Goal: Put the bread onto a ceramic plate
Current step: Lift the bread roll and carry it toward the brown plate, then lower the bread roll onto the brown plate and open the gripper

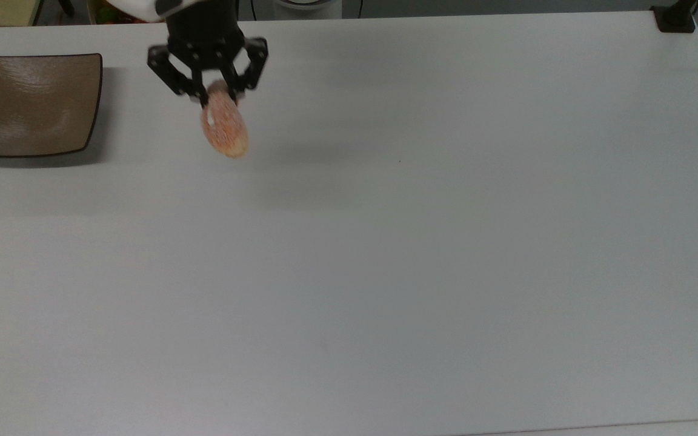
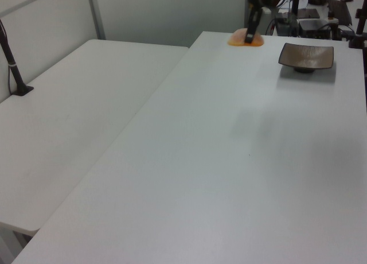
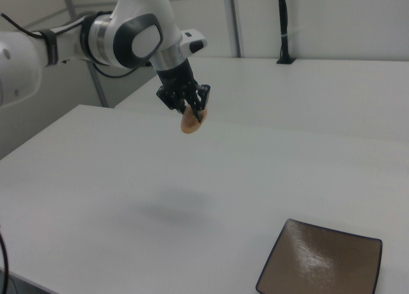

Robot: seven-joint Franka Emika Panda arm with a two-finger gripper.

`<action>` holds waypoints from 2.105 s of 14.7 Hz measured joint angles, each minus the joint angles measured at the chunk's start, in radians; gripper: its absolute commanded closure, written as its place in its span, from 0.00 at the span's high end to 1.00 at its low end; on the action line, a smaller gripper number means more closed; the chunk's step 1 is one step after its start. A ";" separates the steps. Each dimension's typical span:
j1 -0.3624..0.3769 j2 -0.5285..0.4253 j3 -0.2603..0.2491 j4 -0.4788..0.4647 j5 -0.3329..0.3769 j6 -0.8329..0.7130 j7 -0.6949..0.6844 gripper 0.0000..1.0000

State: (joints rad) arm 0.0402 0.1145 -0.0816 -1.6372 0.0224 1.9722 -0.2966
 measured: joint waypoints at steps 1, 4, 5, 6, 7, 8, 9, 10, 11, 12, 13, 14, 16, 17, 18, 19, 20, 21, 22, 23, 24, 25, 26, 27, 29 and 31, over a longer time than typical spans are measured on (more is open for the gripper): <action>-0.018 -0.023 -0.001 -0.009 0.001 -0.028 -0.030 0.32; -0.092 -0.060 -0.003 -0.032 0.002 -0.065 -0.136 0.32; -0.122 -0.062 -0.004 -0.036 0.004 -0.065 -0.176 0.32; -0.154 -0.062 -0.005 -0.041 0.006 -0.065 -0.216 0.32; -0.187 -0.061 -0.006 -0.045 0.008 -0.065 -0.258 0.32; -0.218 -0.060 -0.006 -0.048 0.008 -0.065 -0.298 0.32; -0.249 -0.060 -0.007 -0.050 0.009 -0.065 -0.339 0.32; -0.278 -0.058 -0.007 -0.053 0.009 -0.065 -0.377 0.32; -0.304 -0.056 -0.008 -0.057 0.009 -0.065 -0.409 0.32; -0.330 -0.051 -0.008 -0.062 0.009 -0.065 -0.440 0.33; -0.354 -0.044 -0.008 -0.070 0.009 -0.061 -0.464 0.33; -0.375 -0.035 -0.010 -0.081 0.009 -0.048 -0.479 0.33; -0.401 -0.011 -0.019 -0.109 0.009 0.014 -0.488 0.34; -0.406 0.003 -0.029 -0.121 0.009 0.048 -0.489 0.35; -0.409 0.017 -0.040 -0.133 0.009 0.081 -0.490 0.35; -0.411 0.032 -0.048 -0.142 0.009 0.117 -0.491 0.35; -0.413 0.046 -0.054 -0.151 0.009 0.153 -0.493 0.35; -0.417 0.058 -0.058 -0.158 0.009 0.180 -0.494 0.35; -0.419 0.070 -0.063 -0.169 0.009 0.205 -0.496 0.35; -0.420 0.079 -0.070 -0.185 0.009 0.231 -0.497 0.35; -0.420 0.086 -0.079 -0.204 0.009 0.262 -0.497 0.35; -0.422 0.092 -0.088 -0.226 0.009 0.298 -0.499 0.35; -0.424 0.096 -0.093 -0.250 0.009 0.333 -0.501 0.35; -0.427 0.101 -0.097 -0.272 0.009 0.362 -0.501 0.35; -0.428 0.116 -0.111 -0.306 0.008 0.400 -0.501 0.36; -0.428 0.130 -0.130 -0.319 0.008 0.411 -0.505 0.36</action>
State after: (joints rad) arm -0.3882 0.2441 -0.2114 -1.9561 0.0299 2.3828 -0.8015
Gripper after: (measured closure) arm 0.643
